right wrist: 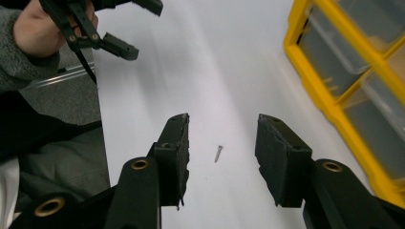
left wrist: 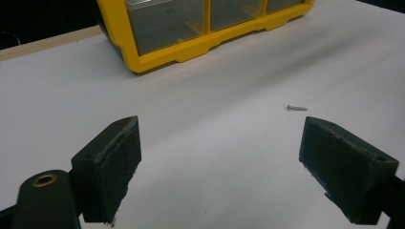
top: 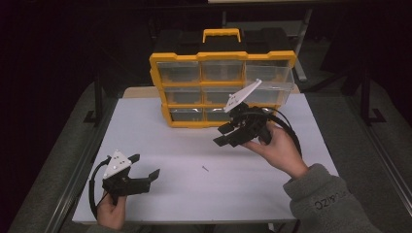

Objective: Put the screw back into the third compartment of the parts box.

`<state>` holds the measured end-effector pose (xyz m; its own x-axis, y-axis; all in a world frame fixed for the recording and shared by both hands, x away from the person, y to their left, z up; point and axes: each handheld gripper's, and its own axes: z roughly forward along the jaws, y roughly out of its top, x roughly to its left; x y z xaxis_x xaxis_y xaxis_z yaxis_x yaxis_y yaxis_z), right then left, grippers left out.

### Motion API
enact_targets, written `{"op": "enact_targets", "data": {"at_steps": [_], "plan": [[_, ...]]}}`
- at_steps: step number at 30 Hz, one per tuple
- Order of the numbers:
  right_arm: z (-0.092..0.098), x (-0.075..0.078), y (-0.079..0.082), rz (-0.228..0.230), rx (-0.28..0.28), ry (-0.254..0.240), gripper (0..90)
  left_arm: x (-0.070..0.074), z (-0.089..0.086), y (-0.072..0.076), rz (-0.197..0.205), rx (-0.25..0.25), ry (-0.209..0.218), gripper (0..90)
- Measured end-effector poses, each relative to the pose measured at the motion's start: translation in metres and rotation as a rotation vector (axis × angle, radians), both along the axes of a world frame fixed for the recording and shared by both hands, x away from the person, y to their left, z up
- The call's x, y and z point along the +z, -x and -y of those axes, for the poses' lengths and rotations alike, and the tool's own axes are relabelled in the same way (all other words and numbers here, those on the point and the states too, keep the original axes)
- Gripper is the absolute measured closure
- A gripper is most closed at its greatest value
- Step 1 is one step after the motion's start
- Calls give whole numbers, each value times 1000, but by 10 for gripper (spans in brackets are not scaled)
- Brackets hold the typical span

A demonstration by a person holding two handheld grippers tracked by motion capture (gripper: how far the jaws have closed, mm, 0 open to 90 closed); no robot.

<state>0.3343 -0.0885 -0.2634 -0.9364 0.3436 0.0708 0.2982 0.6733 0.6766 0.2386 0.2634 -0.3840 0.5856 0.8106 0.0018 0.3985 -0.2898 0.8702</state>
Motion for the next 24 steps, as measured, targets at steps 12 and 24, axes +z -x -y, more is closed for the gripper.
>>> {"op": "enact_targets", "data": {"at_steps": [12,24], "plan": [[-19,-60,-1,-51,4,27,492,0,-1,0,-2,0,-4,138],[-31,-100,-2,-73,5,45,482,0,-1,0,-4,-1,-6,138]]}}
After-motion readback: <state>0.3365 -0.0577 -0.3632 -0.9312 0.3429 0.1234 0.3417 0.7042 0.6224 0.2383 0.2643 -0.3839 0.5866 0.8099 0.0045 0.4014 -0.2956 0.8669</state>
